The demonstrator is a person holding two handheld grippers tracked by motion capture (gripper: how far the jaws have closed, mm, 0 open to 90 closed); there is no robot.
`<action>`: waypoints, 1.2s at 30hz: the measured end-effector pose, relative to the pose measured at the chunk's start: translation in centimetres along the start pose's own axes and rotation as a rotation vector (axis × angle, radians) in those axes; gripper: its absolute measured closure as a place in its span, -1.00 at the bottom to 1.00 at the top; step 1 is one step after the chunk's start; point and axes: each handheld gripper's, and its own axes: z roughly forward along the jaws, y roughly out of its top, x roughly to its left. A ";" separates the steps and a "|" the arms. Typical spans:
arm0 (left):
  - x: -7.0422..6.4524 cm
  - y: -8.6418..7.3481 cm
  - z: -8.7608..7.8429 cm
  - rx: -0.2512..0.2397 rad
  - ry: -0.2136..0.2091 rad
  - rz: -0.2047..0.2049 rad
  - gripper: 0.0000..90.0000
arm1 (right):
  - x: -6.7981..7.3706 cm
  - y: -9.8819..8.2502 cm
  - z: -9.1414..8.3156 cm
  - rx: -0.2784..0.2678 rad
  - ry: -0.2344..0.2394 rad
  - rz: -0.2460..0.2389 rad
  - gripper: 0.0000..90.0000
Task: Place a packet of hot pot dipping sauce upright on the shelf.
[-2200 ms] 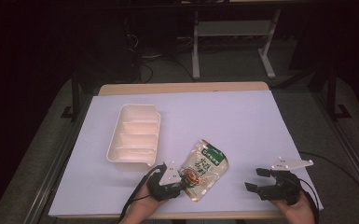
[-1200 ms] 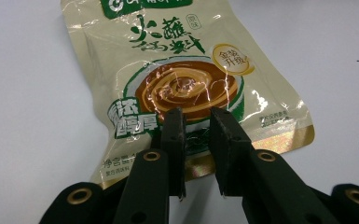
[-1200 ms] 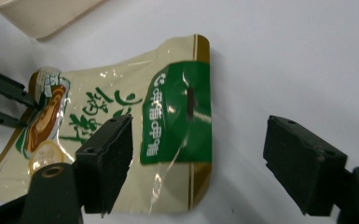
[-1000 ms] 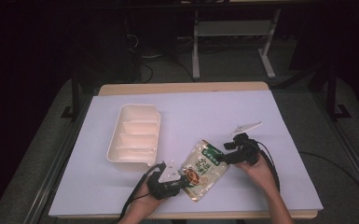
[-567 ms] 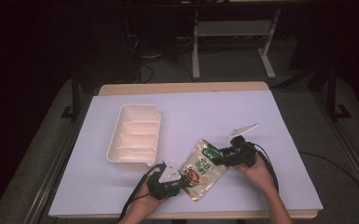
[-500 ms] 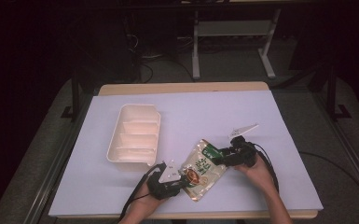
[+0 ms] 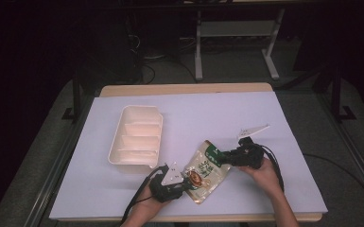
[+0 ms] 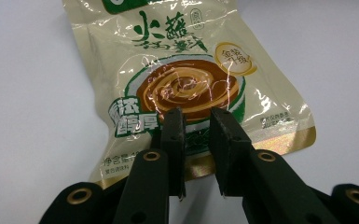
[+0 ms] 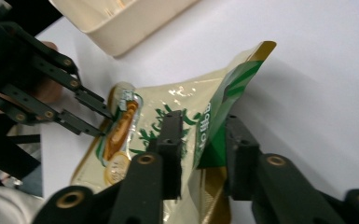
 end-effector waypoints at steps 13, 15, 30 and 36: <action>0.0 0.0 0.0 -0.004 0.004 -0.001 0.67 | 1.0 0.1 3.0 0.123 -0.006 -0.004 0.78; 0.0 0.0 0.0 -0.005 0.004 -0.001 0.67 | 1.0 0.1 3.0 0.124 -0.013 -0.005 0.81; -0.3 -0.4 -0.9 -0.044 -0.014 -0.021 0.26 | 1.8 1.4 2.0 0.112 -0.028 -0.024 0.98; -0.4 -0.5 -2.0 -0.076 -0.020 -0.016 0.10 | 2.6 3.1 0.9 0.098 -0.028 -0.050 0.99</action>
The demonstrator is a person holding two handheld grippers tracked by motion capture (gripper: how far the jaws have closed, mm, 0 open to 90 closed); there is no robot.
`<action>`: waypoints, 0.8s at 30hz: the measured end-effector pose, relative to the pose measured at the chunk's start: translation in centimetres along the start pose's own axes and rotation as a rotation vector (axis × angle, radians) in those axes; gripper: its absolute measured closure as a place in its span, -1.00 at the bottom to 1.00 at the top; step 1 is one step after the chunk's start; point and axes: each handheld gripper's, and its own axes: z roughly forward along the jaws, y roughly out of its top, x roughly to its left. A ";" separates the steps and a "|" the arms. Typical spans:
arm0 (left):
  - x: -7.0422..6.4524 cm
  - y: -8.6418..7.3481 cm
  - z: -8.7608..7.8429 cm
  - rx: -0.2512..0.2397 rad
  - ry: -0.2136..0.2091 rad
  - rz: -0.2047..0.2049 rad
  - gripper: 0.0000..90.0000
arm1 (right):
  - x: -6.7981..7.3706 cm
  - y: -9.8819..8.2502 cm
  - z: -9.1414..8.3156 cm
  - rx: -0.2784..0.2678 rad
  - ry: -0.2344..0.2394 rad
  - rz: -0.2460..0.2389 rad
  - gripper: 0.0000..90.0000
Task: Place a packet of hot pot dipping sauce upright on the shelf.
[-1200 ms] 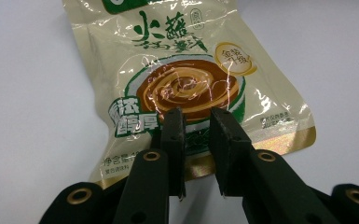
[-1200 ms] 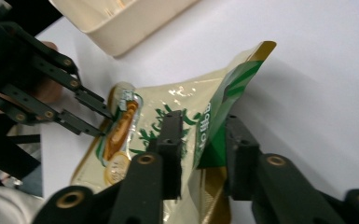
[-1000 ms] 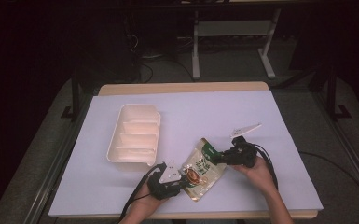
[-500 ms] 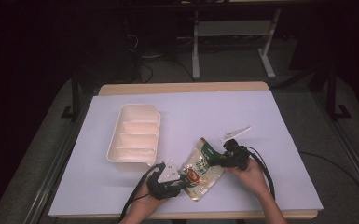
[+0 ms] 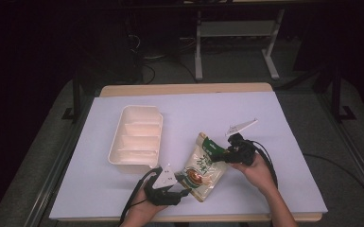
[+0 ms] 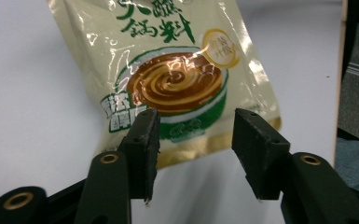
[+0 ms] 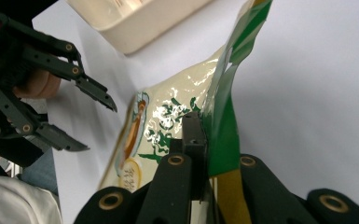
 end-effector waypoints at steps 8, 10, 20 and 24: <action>-0.8 -0.4 -0.8 -0.020 -0.021 0.020 -0.07 | 1.1 2.4 -1.1 -0.012 0.015 -0.036 0.99; -1.0 -0.6 -0.9 -0.022 -0.022 0.022 -0.10 | 1.3 2.9 -1.3 -0.018 0.024 -0.038 0.99; -1.7 -0.7 -0.7 -0.025 -0.034 0.047 -0.17 | 2.2 5.3 -1.8 -0.017 0.044 -0.076 0.99; -1.7 -0.8 -0.6 -0.030 -0.043 0.059 -0.20 | 2.2 6.1 -1.8 -0.011 0.042 -0.080 0.99</action>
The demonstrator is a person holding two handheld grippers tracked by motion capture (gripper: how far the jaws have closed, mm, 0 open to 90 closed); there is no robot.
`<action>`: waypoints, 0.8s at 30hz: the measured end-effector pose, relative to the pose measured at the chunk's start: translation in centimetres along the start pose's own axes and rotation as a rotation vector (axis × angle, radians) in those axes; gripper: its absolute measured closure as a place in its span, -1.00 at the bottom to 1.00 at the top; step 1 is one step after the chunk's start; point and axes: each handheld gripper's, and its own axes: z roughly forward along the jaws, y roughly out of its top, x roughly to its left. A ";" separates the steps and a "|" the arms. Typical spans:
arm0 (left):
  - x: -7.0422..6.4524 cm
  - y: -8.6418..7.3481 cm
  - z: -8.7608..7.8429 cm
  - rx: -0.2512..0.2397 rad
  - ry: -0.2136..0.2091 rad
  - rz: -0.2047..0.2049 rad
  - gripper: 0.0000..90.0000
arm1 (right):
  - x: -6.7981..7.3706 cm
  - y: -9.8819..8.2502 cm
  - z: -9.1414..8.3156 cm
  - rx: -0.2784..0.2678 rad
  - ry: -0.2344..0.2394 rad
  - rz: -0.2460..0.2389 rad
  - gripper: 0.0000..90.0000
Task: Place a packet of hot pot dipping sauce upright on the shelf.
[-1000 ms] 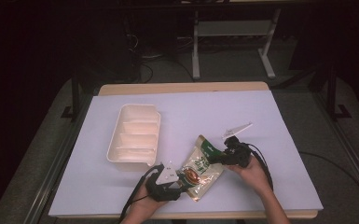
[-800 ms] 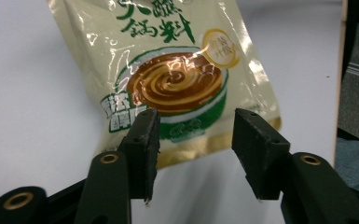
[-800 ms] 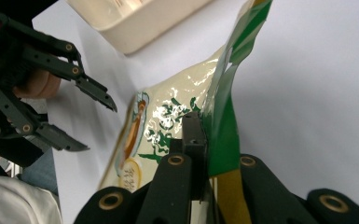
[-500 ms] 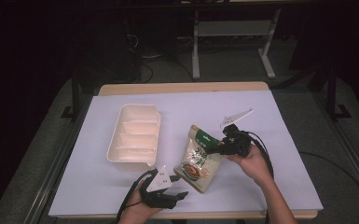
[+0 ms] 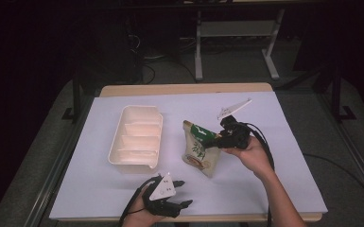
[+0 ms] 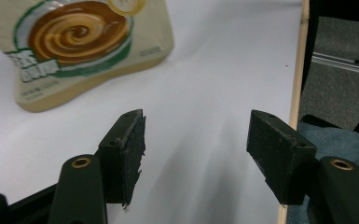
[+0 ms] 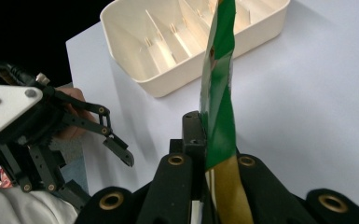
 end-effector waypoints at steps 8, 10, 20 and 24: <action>0.1 -0.1 0.0 -0.014 -0.021 0.013 -0.23 | 0.0 2.3 0.3 -0.002 0.034 -0.007 0.99; 0.1 -0.2 0.0 -0.017 -0.023 0.008 -0.23 | 0.1 3.0 0.2 -0.002 0.035 -0.013 0.99; 0.4 -0.3 -0.2 -0.022 -0.024 0.014 -0.23 | 0.2 5.4 0.2 -0.022 0.057 -0.022 0.99; 0.3 -0.3 -0.2 -0.023 -0.026 0.011 -0.23 | 0.4 6.2 0.2 -0.018 0.054 -0.031 0.99</action>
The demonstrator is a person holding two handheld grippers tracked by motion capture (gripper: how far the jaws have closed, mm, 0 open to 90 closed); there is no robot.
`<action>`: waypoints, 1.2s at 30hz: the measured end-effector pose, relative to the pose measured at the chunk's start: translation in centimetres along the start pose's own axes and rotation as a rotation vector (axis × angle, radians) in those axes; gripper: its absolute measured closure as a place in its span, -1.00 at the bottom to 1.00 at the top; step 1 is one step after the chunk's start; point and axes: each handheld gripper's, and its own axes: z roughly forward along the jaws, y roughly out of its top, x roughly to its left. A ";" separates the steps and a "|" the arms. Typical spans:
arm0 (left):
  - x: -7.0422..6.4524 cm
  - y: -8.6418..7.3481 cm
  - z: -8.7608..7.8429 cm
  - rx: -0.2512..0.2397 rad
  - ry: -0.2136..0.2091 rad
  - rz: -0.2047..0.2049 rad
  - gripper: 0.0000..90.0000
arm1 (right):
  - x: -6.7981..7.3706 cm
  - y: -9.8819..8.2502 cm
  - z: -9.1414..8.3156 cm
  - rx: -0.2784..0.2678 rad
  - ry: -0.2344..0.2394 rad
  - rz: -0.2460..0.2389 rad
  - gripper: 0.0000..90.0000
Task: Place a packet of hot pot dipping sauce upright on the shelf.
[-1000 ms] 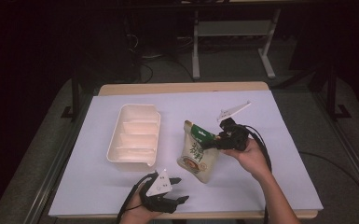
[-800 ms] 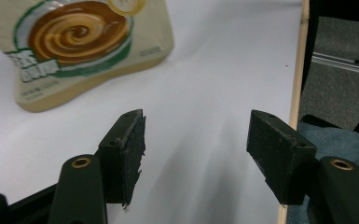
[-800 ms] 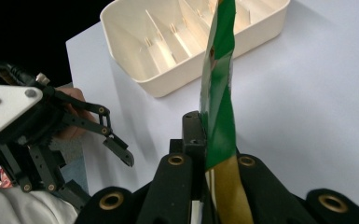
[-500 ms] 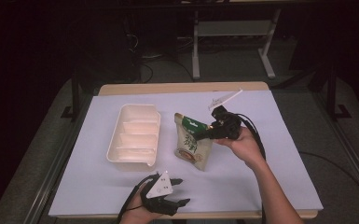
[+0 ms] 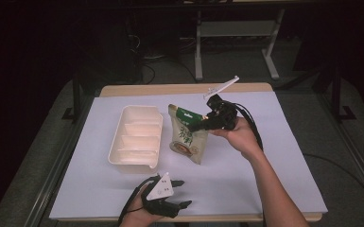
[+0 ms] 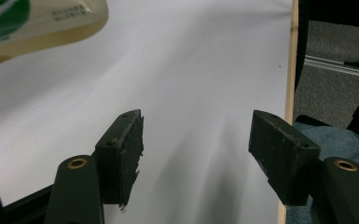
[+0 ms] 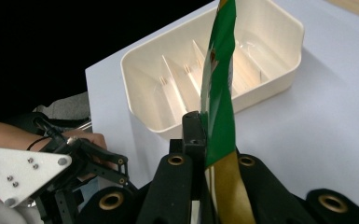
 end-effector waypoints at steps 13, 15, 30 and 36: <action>0.0 0.0 0.0 -0.006 0.000 0.006 -0.25 | 0.1 2.1 0.2 -0.008 0.016 -0.014 0.99; 0.0 0.0 0.0 -0.006 0.002 0.005 -0.25 | 0.2 2.6 0.4 -0.009 0.017 -0.016 0.99; -0.1 0.1 -0.1 -0.010 0.000 0.016 -0.26 | 1.4 5.6 2.0 -0.014 0.063 -0.054 0.99; 0.0 0.1 -0.2 -0.012 0.003 0.017 -0.26 | 1.8 6.5 2.7 -0.018 0.078 -0.063 0.99</action>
